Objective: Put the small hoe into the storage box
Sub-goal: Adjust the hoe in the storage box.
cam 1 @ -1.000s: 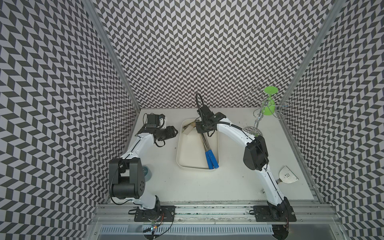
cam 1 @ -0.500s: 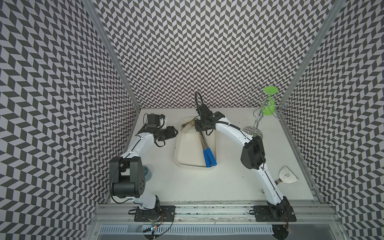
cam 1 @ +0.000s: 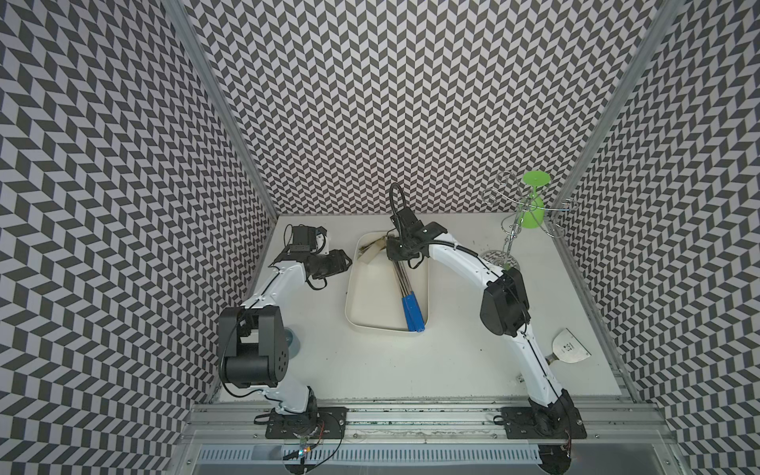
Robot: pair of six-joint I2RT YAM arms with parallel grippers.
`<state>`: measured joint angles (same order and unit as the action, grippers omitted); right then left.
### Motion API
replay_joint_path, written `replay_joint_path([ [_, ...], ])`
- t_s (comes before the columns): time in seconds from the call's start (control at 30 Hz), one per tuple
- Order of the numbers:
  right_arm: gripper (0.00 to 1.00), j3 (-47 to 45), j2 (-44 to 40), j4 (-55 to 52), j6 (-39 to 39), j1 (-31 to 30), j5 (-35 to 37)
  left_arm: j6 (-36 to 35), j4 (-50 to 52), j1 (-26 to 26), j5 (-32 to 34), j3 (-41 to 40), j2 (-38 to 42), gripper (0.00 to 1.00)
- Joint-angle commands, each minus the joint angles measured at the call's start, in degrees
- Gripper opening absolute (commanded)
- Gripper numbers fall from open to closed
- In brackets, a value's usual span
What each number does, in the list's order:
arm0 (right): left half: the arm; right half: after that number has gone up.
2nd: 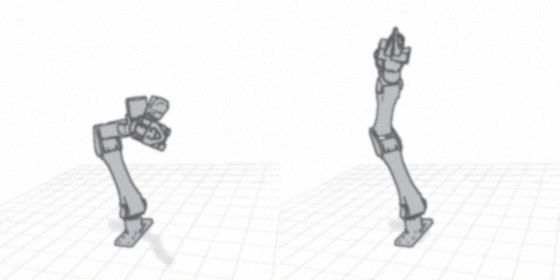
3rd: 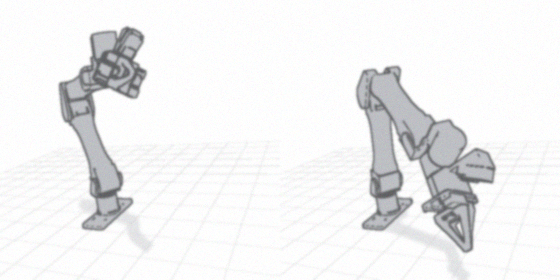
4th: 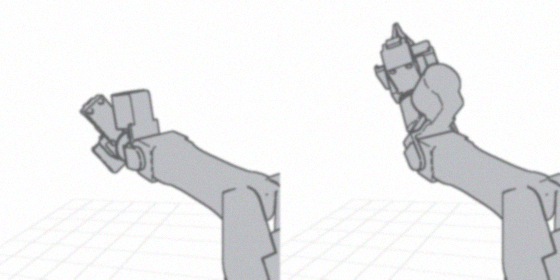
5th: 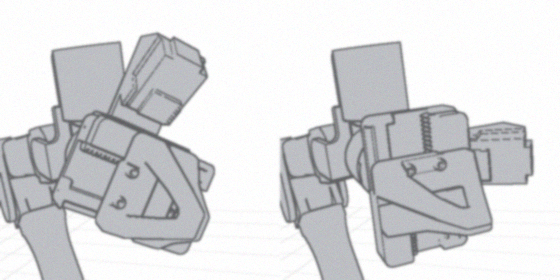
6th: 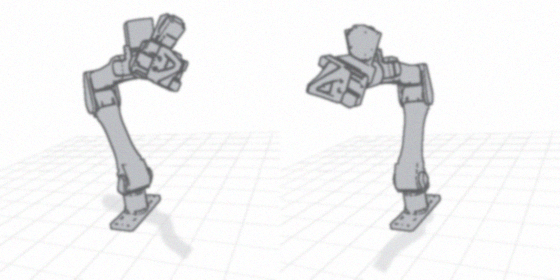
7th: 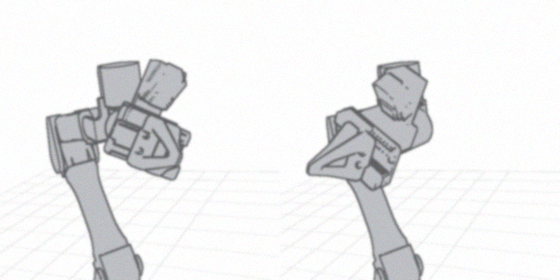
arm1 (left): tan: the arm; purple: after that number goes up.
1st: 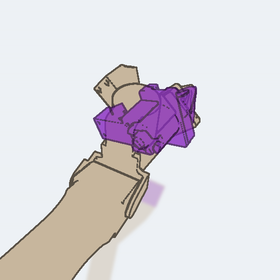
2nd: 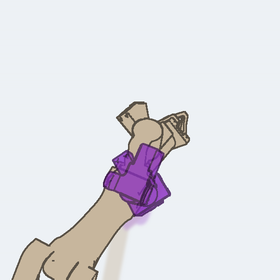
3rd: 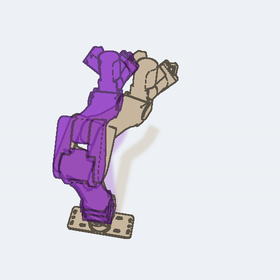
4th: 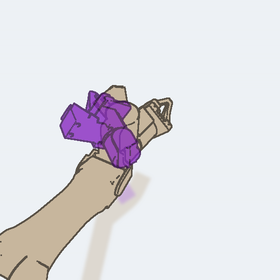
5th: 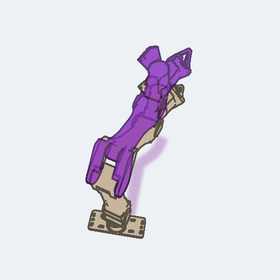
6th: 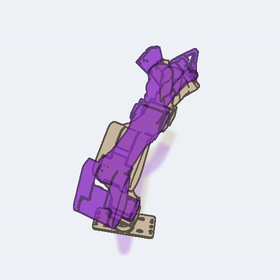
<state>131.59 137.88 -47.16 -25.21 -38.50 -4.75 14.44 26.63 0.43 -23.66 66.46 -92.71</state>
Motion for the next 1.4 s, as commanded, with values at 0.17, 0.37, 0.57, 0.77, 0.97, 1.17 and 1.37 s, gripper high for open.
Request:
replay_joint_path([
  [0.17,0.45,0.9,-1.8,0.1,-0.2,0.8,1.5,-0.9,0.4,0.3,0.8,1.8,0.5,0.64],
  [0.37,0.49,-8.1,-9.6,0.8,2.2,1.3,-0.6,-1.0,0.4,0.3,0.7,2.1,0.0,0.64],
  [0.57,0.48,-19.2,-16.2,-3.7,7.3,0.1,-1.8,-1.0,0.5,0.3,0.6,1.8,0.2,0.64],
  [0.77,0.49,-28.0,-20.5,-3.1,10.2,-2.9,-2.5,-0.6,0.3,0.2,0.5,1.3,0.7,0.64],
  [0.97,0.50,-27.1,-18.9,-2.9,10.8,-4.3,-3.2,-0.7,0.6,0.1,0.7,1.3,1.2,0.64],
  [1.17,0.25,-24.1,-14.9,-4.0,9.7,-4.3,1.3,-0.6,0.8,0.1,0.8,1.1,1.9,0.64],
  [1.37,0.07,-20.2,-14.4,-0.7,6.8,-3.9,1.6,-0.6,0.9,0.1,1.2,0.9,2.4,0.64],
])
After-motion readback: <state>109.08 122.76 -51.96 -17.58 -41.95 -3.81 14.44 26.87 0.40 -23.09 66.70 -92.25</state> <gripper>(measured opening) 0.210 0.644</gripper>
